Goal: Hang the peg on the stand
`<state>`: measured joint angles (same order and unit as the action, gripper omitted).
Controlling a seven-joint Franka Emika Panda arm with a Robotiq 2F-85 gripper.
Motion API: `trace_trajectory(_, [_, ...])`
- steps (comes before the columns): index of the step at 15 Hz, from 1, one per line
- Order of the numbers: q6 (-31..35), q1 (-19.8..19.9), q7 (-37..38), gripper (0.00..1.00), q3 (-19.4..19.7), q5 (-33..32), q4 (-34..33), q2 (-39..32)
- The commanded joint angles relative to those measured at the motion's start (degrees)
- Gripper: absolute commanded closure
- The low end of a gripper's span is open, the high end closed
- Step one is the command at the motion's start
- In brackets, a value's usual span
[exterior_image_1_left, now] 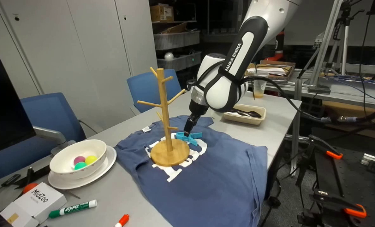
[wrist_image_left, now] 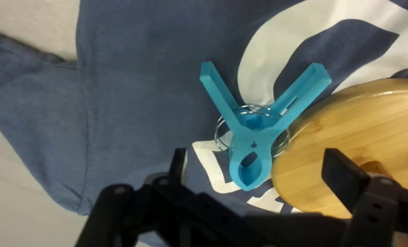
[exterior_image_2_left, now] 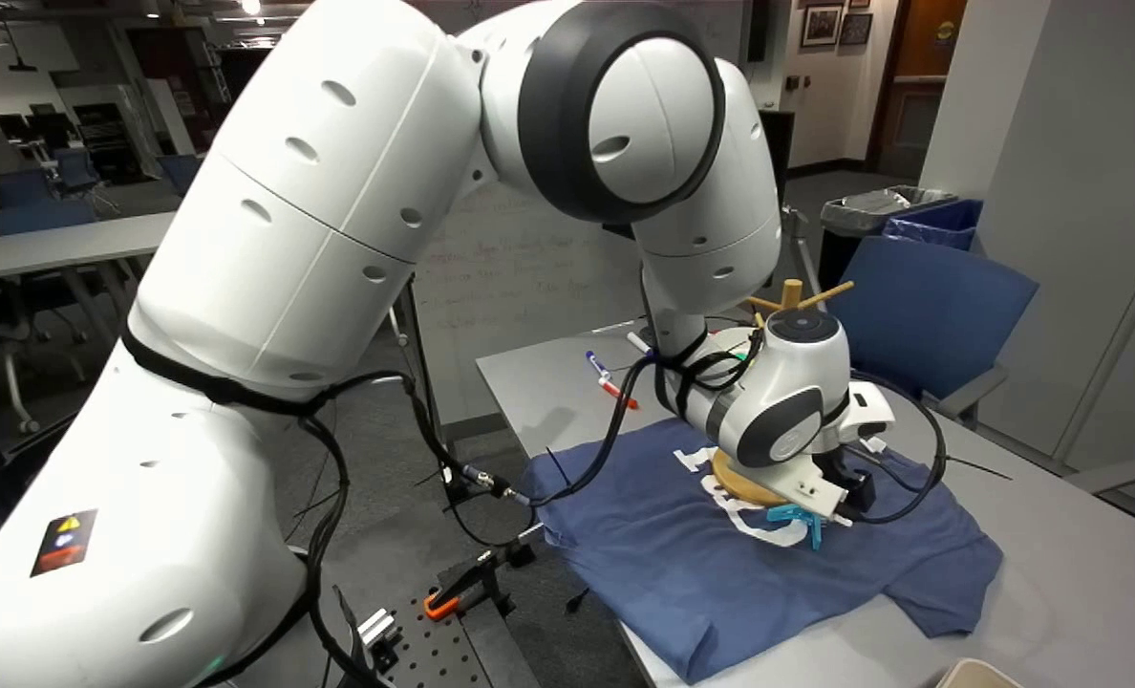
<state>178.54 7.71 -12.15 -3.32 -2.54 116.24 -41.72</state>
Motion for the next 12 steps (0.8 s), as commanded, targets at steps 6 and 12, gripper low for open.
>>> trace_trajectory(6, [2.5,-3.9,2.1,0.00,4.2,-1.6,-3.0,-4.5])
trace_trajectory(12, [2.3,-5.7,3.0,0.00,6.1,-1.5,-4.8,-6.5])
